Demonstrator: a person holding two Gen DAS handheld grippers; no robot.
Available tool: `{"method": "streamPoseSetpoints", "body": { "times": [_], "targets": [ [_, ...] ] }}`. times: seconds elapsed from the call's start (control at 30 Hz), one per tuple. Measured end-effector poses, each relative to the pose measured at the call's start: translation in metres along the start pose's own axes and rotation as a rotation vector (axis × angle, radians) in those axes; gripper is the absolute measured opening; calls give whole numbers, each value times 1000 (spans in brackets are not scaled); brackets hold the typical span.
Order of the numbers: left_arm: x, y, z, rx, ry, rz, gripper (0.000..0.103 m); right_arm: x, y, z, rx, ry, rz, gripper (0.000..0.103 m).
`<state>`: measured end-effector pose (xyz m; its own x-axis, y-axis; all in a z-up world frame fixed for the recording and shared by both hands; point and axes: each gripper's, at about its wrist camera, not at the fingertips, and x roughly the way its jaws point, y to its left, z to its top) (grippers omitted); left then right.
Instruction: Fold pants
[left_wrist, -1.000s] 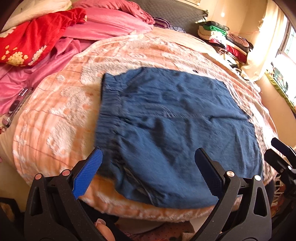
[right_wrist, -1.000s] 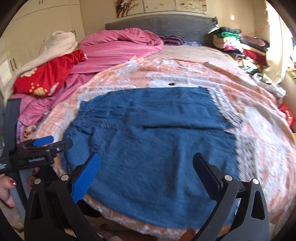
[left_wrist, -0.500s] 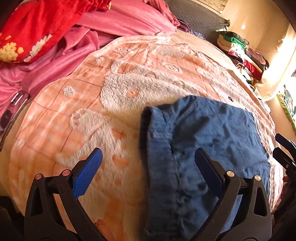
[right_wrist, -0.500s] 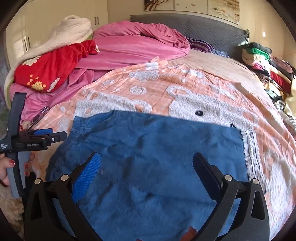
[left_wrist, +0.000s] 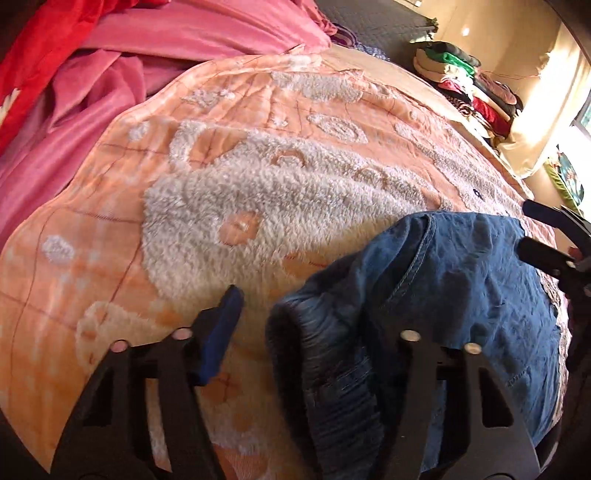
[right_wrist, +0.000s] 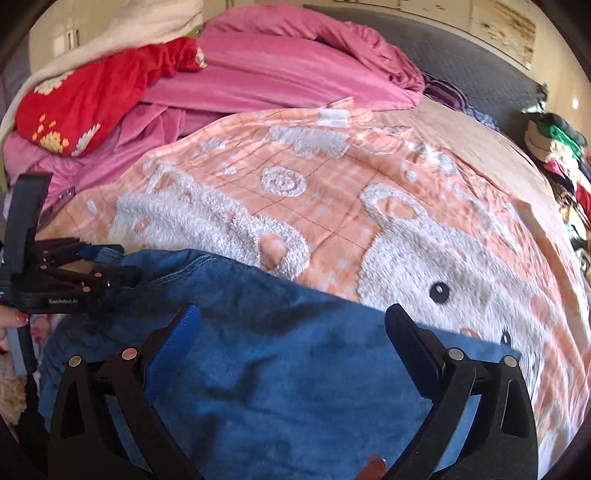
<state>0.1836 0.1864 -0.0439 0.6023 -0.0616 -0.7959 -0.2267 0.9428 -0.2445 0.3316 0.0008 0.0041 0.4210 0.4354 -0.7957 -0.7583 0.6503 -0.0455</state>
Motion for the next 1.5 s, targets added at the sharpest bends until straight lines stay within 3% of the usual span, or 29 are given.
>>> {"method": "streamPoseSetpoints", "body": {
  "times": [0.07,0.23,0.47,0.5,0.57,0.6,0.67,0.73,1.13,1.3,1.5],
  "targets": [
    [-3,0,0,3,-18,-47,31,11,1,4,-35,24,3,99],
    [-24,-5,-1,-1,-113,-124,27,35,3,12,-120,69,33,99],
    [-51,-17,-8,56,-214,-113,27,49,23,19,-345,70,58,94],
    [-52,-18,-8,58,-220,-114,27,51,26,19,-365,78,65,90],
    [-53,-19,-9,57,-224,-112,27,57,33,19,-405,88,95,65],
    [-54,-20,-9,61,-226,-110,27,60,36,18,-416,95,112,60],
    [-53,-22,-10,75,-227,-91,27,63,41,15,-416,106,155,33],
    [-51,-22,-12,80,-223,-71,27,59,45,12,-385,97,192,19],
    [-85,-39,-33,118,-299,-62,27,-52,38,-27,-152,-123,187,14],
    [-113,-54,-56,148,-326,-83,27,-98,54,-60,-129,-160,191,14],
    [-138,-61,-95,187,-286,-101,27,-132,84,-112,-95,-150,226,14]
  ]
}}
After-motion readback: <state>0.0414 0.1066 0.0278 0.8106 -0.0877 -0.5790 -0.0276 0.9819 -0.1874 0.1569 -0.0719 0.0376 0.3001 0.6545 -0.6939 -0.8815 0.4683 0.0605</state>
